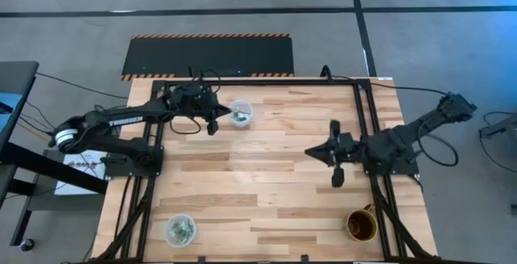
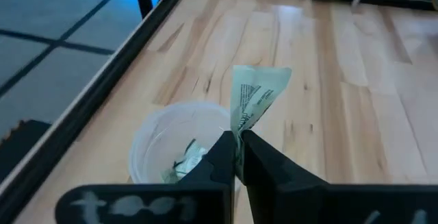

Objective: Pick and place Stevia / Truvia into bins
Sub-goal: Put the stevia packet into the top transparent container

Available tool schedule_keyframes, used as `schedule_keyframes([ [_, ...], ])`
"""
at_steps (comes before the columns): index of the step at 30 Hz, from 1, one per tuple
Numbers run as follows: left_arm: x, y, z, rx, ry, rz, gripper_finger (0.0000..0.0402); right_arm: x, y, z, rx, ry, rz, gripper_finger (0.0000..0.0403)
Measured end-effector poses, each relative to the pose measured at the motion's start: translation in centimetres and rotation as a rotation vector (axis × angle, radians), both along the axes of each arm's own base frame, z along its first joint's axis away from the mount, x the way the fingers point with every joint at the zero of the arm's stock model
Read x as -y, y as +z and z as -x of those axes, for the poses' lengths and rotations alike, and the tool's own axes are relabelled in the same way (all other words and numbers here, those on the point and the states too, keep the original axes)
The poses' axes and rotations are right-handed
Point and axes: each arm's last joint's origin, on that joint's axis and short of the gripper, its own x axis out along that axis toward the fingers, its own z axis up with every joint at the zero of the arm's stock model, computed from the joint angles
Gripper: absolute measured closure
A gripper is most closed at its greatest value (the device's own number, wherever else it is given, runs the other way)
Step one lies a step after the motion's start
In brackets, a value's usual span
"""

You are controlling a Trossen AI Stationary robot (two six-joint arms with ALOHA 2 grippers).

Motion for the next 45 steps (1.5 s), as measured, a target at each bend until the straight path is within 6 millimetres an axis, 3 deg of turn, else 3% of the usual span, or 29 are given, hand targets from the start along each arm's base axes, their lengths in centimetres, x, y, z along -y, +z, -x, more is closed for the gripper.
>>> schedule_keyframes([
  [6,-1.6,-1.6,-1.6,-0.076,0.019,0.064,0.0401,4.2,2.8,-0.5,0.134,0.063,0.158,0.0403],
  [11,-2.9,-1.7,-3.3,-0.119,0.026,0.084,0.0401,8.0,4.6,2.3,0.235,-0.031,0.21,0.0403],
  [14,-3.4,-1.6,-4.1,-0.152,0.03,0.096,0.0401,9.1,4.2,4.3,0.266,-0.102,0.216,0.0403],
  [18,-3.6,-2.1,-4.3,-0.211,0.029,0.094,0.0401,9.6,2.5,5.9,0.281,-0.152,0.164,0.0403],
  [32,-3.6,-2.4,-4.1,-0.243,0.033,0.113,0.0401,9.7,-3.4,7.5,0.302,-0.184,0.093,0.0403],
  [39,-4.1,-4.3,-4.6,-0.307,0.08,0.126,0.0396,9.6,-4.5,8.2,0.324,-0.184,0.067,0.0403],
  [45,-4.4,-5.3,-5.0,-0.33,0.059,0.119,0.0351,9.6,-4.4,8.4,0.342,-0.185,0.062,0.0403],
])
